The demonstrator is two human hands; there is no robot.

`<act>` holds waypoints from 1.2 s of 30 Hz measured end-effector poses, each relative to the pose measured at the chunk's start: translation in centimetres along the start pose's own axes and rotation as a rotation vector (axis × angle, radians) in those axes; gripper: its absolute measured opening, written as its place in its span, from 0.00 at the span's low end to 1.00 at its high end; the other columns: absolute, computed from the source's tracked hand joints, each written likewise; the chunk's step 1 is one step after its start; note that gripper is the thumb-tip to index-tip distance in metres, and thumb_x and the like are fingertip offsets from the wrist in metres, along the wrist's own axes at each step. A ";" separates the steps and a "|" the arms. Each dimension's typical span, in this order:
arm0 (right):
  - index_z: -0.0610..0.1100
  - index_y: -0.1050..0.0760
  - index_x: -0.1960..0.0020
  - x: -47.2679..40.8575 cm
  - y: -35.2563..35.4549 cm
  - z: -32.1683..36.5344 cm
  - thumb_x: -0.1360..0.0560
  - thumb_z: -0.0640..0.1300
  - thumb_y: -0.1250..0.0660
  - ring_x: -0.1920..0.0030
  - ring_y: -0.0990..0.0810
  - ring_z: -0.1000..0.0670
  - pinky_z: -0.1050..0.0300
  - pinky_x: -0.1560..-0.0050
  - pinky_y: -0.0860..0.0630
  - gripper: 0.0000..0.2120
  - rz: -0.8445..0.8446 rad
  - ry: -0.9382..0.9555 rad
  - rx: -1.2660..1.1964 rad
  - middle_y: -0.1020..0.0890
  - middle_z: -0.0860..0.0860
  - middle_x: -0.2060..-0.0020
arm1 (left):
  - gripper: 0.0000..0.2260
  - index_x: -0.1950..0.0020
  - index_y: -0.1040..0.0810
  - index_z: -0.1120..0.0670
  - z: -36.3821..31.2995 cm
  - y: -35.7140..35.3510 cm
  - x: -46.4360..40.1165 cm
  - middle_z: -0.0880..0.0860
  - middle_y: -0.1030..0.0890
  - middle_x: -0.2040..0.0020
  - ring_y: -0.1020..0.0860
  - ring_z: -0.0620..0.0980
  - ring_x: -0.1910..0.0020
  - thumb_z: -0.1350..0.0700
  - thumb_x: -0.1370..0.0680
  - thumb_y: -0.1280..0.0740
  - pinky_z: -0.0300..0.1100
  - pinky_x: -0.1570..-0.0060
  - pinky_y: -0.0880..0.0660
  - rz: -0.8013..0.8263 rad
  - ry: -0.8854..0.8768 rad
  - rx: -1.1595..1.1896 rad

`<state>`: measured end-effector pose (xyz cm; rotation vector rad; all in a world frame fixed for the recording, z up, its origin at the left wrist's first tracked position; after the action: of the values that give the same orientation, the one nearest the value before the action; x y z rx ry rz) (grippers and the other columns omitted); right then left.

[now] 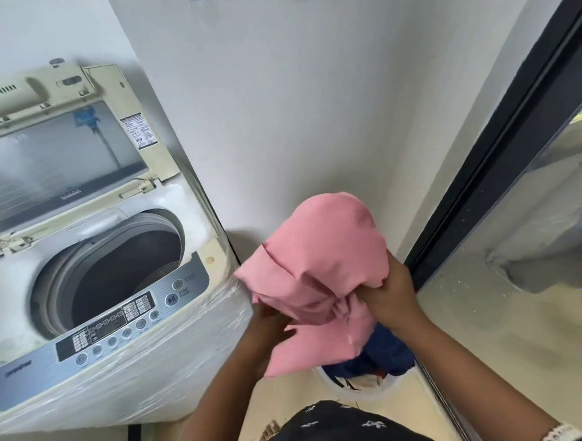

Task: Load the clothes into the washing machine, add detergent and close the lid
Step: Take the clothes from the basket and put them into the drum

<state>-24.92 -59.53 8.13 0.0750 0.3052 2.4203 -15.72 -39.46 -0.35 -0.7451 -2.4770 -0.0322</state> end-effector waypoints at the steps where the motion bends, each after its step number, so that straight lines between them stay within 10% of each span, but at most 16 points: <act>1: 0.53 0.22 0.51 -0.3 0.7 0.9 0.42 0.58 0.30 0.58 0.17 0.52 0.53 0.61 0.22 0.21 -0.004 0.028 0.127 0.16 0.55 0.61 | 0.40 0.23 0.45 0.48 -1.3 0.8 0.1 0.44 0.26 0.36 0.24 0.44 0.42 0.65 0.27 0.26 0.44 0.44 0.25 -0.002 -0.084 -0.130; 5: 0.49 0.24 0.42 -0.1 0.5 4.9 0.38 0.59 0.36 0.57 0.19 0.42 0.56 0.64 0.32 0.27 0.051 0.294 0.722 0.17 0.51 0.54 | 0.62 0.23 0.59 0.33 -4.3 -0.1 1.3 0.34 0.53 0.23 0.49 0.41 0.23 0.45 0.42 0.16 0.47 0.27 0.41 0.119 -0.348 -0.611; 10: 0.49 0.27 0.35 2.1 -3.8 7.1 0.37 0.48 0.33 0.55 0.20 0.42 0.55 0.62 0.28 0.29 0.227 0.498 0.853 0.20 0.51 0.52 | 0.38 0.34 0.34 0.38 -8.0 -4.1 2.4 0.36 0.25 0.38 0.25 0.36 0.39 0.46 0.38 0.18 0.34 0.43 0.25 -0.022 -0.675 -0.640; 14: 0.54 0.31 0.34 1.7 -2.6 6.8 0.34 0.47 0.24 0.41 0.26 0.59 0.64 0.47 0.29 0.31 0.345 0.375 0.406 0.27 0.59 0.40 | 0.29 0.40 0.32 0.37 -7.7 -1.0 3.0 0.26 0.22 0.51 0.24 0.27 0.53 0.49 0.36 0.23 0.25 0.60 0.29 -0.277 -0.620 -0.505; 19: 0.60 0.38 0.26 0.7 0.1 2.2 0.33 0.74 0.34 0.26 0.37 0.52 0.44 0.28 0.36 0.40 0.260 0.210 0.414 0.37 0.55 0.27 | 0.33 0.36 0.26 0.47 -4.8 2.5 2.2 0.48 0.17 0.44 0.18 0.47 0.47 0.55 0.40 0.23 0.51 0.51 0.19 -0.360 -0.438 -0.051; 23: 0.66 0.39 0.28 2.0 -0.5 -2.3 0.35 0.69 0.27 0.30 0.30 0.53 0.55 0.36 0.26 0.39 0.323 -0.200 -0.132 0.33 0.57 0.28 | 0.34 0.32 0.27 0.52 -4.9 3.3 2.5 0.57 0.20 0.37 0.21 0.57 0.40 0.54 0.38 0.24 0.55 0.46 0.20 -0.331 -0.431 0.086; 27: 0.68 0.36 0.30 2.3 -2.3 -3.4 0.40 0.69 0.23 0.34 0.23 0.47 0.43 0.38 0.22 0.43 0.364 -0.342 -0.473 0.26 0.55 0.31 | 0.27 0.33 0.26 0.50 -5.4 2.5 2.5 0.54 0.19 0.39 0.19 0.53 0.41 0.57 0.32 0.26 0.49 0.49 0.20 -0.274 -0.443 0.134; 36: 0.42 0.22 0.35 3.3 -5.3 -5.5 0.48 0.59 0.15 0.46 0.17 0.39 0.40 0.49 0.20 0.46 0.412 -0.747 -1.002 0.19 0.38 0.40 | 0.34 0.31 0.28 0.47 -5.5 1.1 3.2 0.51 0.19 0.37 0.19 0.50 0.40 0.46 0.36 0.24 0.45 0.48 0.20 -0.188 -0.385 0.239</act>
<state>-24.89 -54.59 1.40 0.6003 -1.3393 2.4376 -14.63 -37.88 5.77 -0.4464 -2.8397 0.3642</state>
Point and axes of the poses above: each hand's wrist, its own x-axis away from the middle knuckle, its own y-axis out of the back of the hand, z = x × y, the point moved 10 cm from there along -x, towards the middle knuckle
